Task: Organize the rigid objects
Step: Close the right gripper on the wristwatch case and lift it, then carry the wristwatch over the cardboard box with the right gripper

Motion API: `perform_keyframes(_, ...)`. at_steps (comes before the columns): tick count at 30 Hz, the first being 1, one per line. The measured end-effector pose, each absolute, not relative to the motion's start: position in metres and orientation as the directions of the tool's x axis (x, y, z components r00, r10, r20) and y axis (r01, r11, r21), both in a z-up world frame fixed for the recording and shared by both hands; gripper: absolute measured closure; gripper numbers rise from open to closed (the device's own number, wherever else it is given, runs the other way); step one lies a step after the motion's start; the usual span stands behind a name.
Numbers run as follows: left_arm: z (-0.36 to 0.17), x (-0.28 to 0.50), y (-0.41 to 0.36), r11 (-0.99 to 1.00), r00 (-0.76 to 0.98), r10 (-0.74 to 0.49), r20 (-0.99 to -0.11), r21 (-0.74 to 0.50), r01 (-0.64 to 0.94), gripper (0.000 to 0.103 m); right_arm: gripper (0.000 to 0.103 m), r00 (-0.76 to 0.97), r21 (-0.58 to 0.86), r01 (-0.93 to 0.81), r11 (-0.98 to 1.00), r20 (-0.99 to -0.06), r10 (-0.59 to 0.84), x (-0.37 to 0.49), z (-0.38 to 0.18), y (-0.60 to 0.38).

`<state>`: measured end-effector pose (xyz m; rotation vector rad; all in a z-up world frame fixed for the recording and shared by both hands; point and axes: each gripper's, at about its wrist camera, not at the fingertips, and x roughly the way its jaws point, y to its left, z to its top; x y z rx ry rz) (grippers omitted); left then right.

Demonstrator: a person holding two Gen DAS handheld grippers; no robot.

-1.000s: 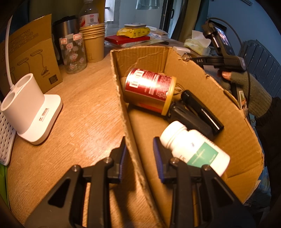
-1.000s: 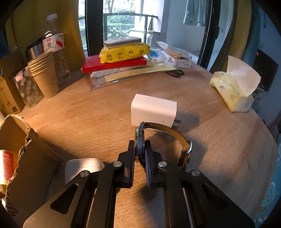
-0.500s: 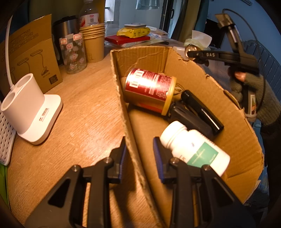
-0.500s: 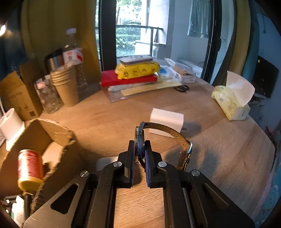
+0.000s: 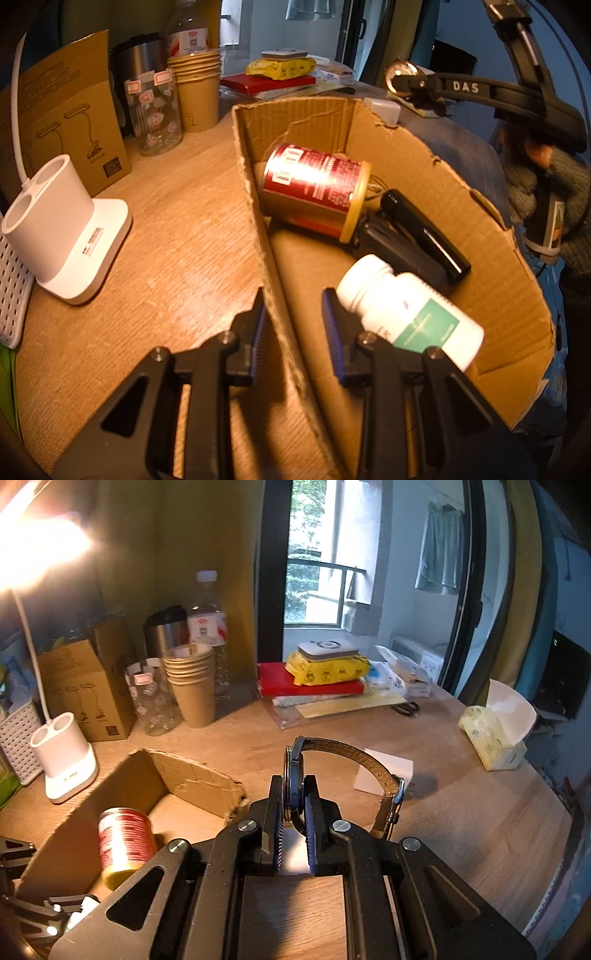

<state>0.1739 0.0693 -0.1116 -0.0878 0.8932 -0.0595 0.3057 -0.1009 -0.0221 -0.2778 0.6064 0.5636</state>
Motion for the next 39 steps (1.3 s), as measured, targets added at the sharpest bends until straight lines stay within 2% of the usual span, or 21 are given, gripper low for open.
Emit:
perform_keyframes(17,-0.112,0.174,0.069,0.995,0.626,-0.088,-0.775,-0.101,0.015,0.073,0.092,0.638,-0.082,-0.648,0.757,-0.603,0.48,0.282,-0.015,-0.074)
perform_keyframes(39,-0.112,0.174,0.069,0.995,0.626,-0.088,-0.775,-0.101,0.015,0.073,0.092,0.55,-0.124,-0.741,0.66,-0.676,0.49,0.265,-0.039,-0.025)
